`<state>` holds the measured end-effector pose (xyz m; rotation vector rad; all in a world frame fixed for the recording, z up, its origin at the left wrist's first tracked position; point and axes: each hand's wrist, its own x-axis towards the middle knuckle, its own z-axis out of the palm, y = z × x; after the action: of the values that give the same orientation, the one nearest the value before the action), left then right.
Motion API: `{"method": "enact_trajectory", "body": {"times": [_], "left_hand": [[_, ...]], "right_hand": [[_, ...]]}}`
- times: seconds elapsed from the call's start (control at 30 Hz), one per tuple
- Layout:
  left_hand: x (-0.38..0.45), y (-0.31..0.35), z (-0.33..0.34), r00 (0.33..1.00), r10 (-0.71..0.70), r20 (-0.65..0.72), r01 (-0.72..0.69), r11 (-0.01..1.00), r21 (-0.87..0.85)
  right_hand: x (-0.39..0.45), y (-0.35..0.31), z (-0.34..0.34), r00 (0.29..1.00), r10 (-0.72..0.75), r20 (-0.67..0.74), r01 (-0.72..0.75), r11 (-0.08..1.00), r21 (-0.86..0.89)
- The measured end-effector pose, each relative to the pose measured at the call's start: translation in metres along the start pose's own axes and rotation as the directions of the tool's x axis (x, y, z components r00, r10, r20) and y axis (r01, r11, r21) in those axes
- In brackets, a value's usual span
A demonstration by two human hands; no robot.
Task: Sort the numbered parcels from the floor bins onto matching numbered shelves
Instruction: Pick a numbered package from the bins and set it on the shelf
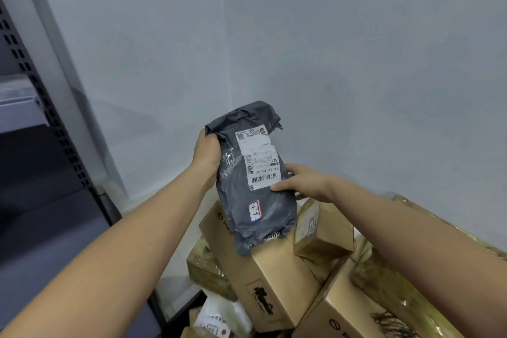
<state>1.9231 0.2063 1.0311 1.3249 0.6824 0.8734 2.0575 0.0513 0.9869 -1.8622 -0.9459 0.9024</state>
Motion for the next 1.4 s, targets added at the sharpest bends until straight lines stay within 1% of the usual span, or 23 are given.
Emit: {"method": "enact_trajectory", "body": {"times": [0.07,0.17,0.27,0.3,0.4,0.47,0.53,0.6,0.7,0.77,0.83,0.9,0.93,1.0,1.1,1.13,1.2,1.27,1.33,1.4], "left_hand": [[-0.006,-0.007,-0.004,1.000,-0.028,-0.008,0.028,1.000,0.001],[-0.016,-0.026,-0.012,0.992,-0.129,-0.008,0.129,0.992,0.014],[-0.033,-0.031,-0.017,0.967,-0.246,0.058,0.234,0.959,0.162],[-0.040,-0.032,-0.019,0.952,-0.293,0.095,0.272,0.944,0.187],[-0.054,-0.040,-0.026,0.904,-0.378,0.201,0.324,0.911,0.257],[-0.060,-0.046,-0.034,0.886,-0.398,0.239,0.323,0.898,0.298],[-0.065,-0.049,-0.043,0.872,-0.424,0.246,0.346,0.887,0.305],[-0.072,-0.049,-0.054,0.883,-0.412,0.223,0.345,0.894,0.287],[-0.080,-0.047,-0.074,0.915,-0.370,0.162,0.316,0.906,0.283],[-0.089,-0.044,-0.087,0.932,-0.342,0.120,0.292,0.905,0.309],[-0.100,-0.038,-0.101,0.947,-0.308,0.091,0.262,0.905,0.336],[-0.113,-0.030,-0.113,0.954,-0.291,0.078,0.250,0.909,0.333],[-0.120,-0.027,-0.120,0.956,-0.286,0.072,0.247,0.909,0.335],[-0.136,-0.019,-0.133,0.959,-0.275,0.059,0.236,0.901,0.363],[-0.165,-0.009,-0.154,0.961,-0.271,0.053,0.230,0.892,0.390],[-0.176,-0.005,-0.161,0.962,-0.268,0.050,0.227,0.889,0.398],[-0.201,0.002,-0.176,0.966,-0.258,0.027,0.225,0.885,0.408],[-0.225,0.005,-0.194,0.969,-0.248,0.002,0.226,0.886,0.405],[-0.246,0.005,-0.211,0.969,-0.245,-0.020,0.233,0.892,0.387],[-0.271,0.005,-0.231,0.968,-0.247,-0.053,0.248,0.894,0.373]], "right_hand": [[-0.003,0.004,0.003,0.999,0.016,0.041,-0.018,0.999,0.051],[-0.005,0.016,0.003,0.996,-0.001,0.092,-0.014,0.986,0.166],[-0.007,0.018,0.001,0.996,-0.006,0.093,-0.017,0.967,0.255],[-0.007,0.016,0.000,0.995,-0.012,0.095,-0.015,0.962,0.272],[-0.007,0.005,0.005,0.996,-0.061,0.072,0.038,0.957,0.288],[-0.004,0.001,0.011,0.994,-0.105,0.016,0.097,0.961,0.260],[-0.003,-0.003,0.020,0.991,-0.127,-0.030,0.131,0.965,0.229],[-0.004,-0.008,0.031,0.986,-0.159,-0.044,0.165,0.963,0.214],[-0.012,-0.014,0.046,0.984,-0.177,-0.008,0.176,0.971,0.162],[-0.020,-0.015,0.054,0.988,-0.138,0.070,0.132,0.988,0.084],[-0.035,-0.020,0.063,0.981,-0.065,0.184,0.077,0.995,-0.058],[-0.053,-0.028,0.075,0.960,-0.030,0.277,0.088,0.976,-0.201],[-0.061,-0.031,0.083,0.951,-0.023,0.308,0.101,0.965,-0.240],[-0.075,-0.037,0.099,0.935,-0.004,0.354,0.107,0.956,-0.273],[-0.099,-0.042,0.122,0.901,0.058,0.430,0.072,0.957,-0.280],[-0.107,-0.043,0.130,0.888,0.060,0.456,0.087,0.951,-0.296],[-0.124,-0.044,0.147,0.891,0.035,0.452,0.149,0.919,-0.365],[-0.140,-0.045,0.167,0.910,-0.039,0.412,0.223,0.886,-0.408],[-0.159,-0.048,0.187,0.905,-0.080,0.418,0.266,0.873,-0.409],[-0.180,-0.052,0.209,0.888,-0.103,0.449,0.287,0.886,-0.364]]}}
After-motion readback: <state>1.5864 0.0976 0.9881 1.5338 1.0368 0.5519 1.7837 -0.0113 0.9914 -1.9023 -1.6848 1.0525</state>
